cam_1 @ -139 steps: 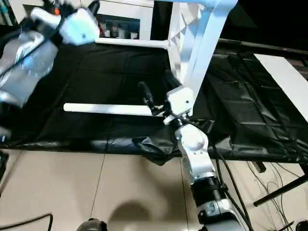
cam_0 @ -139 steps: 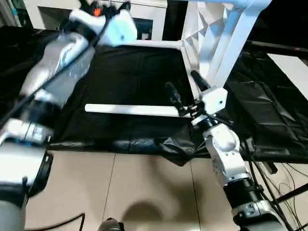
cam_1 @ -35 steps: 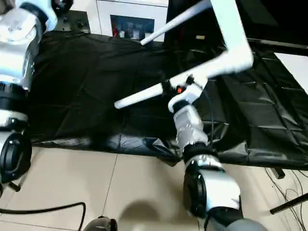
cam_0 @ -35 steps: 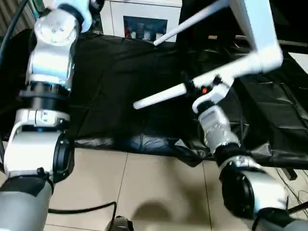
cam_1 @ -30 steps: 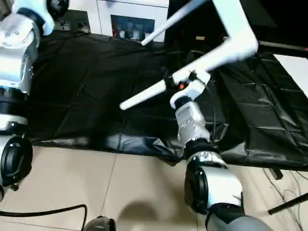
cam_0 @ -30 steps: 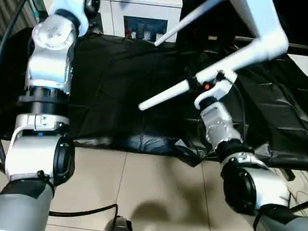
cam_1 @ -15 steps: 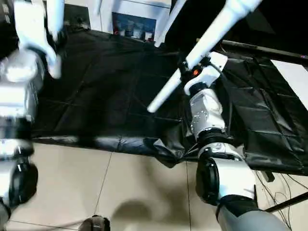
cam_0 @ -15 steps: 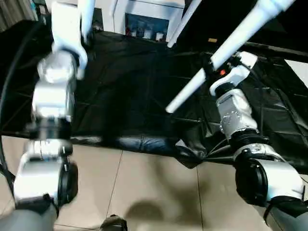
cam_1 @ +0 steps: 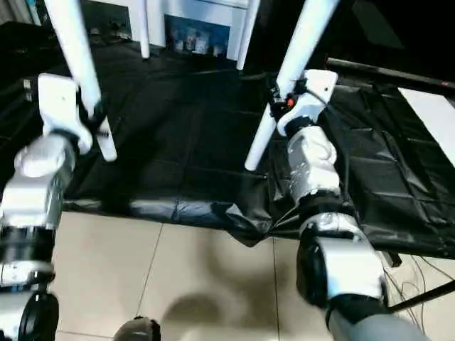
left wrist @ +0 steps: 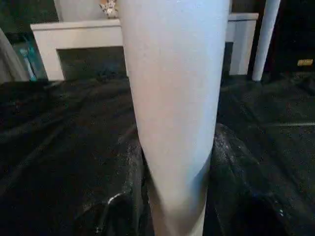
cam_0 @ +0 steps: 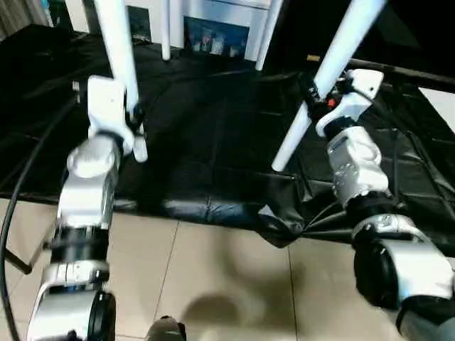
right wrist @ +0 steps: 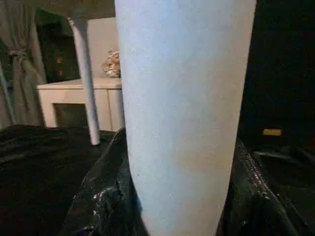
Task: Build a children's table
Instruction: Flip table
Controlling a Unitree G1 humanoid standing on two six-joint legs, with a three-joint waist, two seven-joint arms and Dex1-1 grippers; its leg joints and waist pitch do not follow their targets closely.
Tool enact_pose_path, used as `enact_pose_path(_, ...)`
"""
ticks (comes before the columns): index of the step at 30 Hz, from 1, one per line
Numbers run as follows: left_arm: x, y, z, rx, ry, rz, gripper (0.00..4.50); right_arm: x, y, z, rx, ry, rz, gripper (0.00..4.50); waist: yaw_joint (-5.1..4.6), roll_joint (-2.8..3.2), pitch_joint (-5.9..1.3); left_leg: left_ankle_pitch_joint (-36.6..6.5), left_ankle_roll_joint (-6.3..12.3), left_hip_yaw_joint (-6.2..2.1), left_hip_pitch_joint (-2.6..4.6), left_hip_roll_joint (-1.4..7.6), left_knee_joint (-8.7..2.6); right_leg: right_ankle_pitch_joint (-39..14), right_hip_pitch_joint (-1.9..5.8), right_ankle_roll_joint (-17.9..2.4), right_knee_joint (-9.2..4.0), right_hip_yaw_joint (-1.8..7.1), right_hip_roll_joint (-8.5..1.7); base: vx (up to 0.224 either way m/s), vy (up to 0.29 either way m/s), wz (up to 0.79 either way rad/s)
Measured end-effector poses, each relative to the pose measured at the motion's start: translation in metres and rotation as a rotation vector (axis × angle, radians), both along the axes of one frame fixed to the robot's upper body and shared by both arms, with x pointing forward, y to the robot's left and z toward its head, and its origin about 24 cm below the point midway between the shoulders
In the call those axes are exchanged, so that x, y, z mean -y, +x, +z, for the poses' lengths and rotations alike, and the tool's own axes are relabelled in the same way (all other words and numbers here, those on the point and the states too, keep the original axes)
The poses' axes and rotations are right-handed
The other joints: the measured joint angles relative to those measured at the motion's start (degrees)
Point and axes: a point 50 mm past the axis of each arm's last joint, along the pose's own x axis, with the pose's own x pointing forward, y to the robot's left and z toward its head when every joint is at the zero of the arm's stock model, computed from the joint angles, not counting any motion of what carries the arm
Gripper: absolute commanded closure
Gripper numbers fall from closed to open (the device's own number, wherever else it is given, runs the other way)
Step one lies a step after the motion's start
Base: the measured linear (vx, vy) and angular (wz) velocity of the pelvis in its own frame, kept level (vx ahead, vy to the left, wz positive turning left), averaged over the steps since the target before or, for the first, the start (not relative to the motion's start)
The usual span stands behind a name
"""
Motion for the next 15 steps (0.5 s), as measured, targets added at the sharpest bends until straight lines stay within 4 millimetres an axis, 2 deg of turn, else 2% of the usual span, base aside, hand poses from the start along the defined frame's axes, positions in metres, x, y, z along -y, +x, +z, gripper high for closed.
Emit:
enact_pose_path(5, -0.003, -0.006, -0.002, -0.009, 0.028, -0.002, 2.9, -0.006, -0.011, -0.006, 0.028, -0.009, -0.036, 2.88, -0.27, 0.01, -0.01, 0.0, -0.08, -0.02, 0.13, -0.01, -0.01, 0.2, 0.06, 0.3, 0.0, 0.07, 0.01, 0.0, 0.0, 0.0)
enact_pose_path(10, -0.007, -0.008, -0.006, -0.031, 0.045, 0.007, 2.9, -0.011, -0.014, -0.011, 0.011, -0.021, -0.077, 2.88, -0.79, 0.04, -0.01, 0.0, -0.14, -0.02, 0.8, -0.05, -0.16, 0.2, 0.17, 0.4, -0.01, 0.22, 0.03, 0.0, 0.0, 0.0)
enact_pose_path(11, -0.009, -0.008, -0.006, -0.033, 0.048, 0.009, 2.34, -0.013, -0.015, -0.012, 0.011, -0.025, -0.073, 2.88, -0.97, 0.03, -0.01, 0.0, -0.15, -0.02, 0.83, -0.06, -0.2, 0.1, 0.18, 0.6, -0.01, 0.24, 0.03, 0.0, 0.0, 0.0)
enact_pose_path(12, -0.01, -0.008, -0.006, -0.034, 0.054, 0.012, 2.2, -0.014, -0.016, -0.012, 0.015, -0.03, -0.07, 2.32, -1.16, 0.03, -0.01, 0.0, -0.15, -0.03, 0.83, -0.07, -0.23, 0.1, 0.17, 0.6, -0.02, 0.24, 0.03, 0.0, 0.0, 0.0)
enact_pose_path(15, -0.013, -0.008, -0.009, -0.061, 0.164, 0.023, 2.1, -0.022, -0.022, -0.018, 0.017, -0.029, -0.051, 2.1, -1.99, 0.14, 0.04, 0.0, -0.15, -0.03, 0.81, -0.11, -0.26, 0.2, 0.07, 0.7, -0.02, 0.33, 0.03, 0.0, 0.0, 0.0)
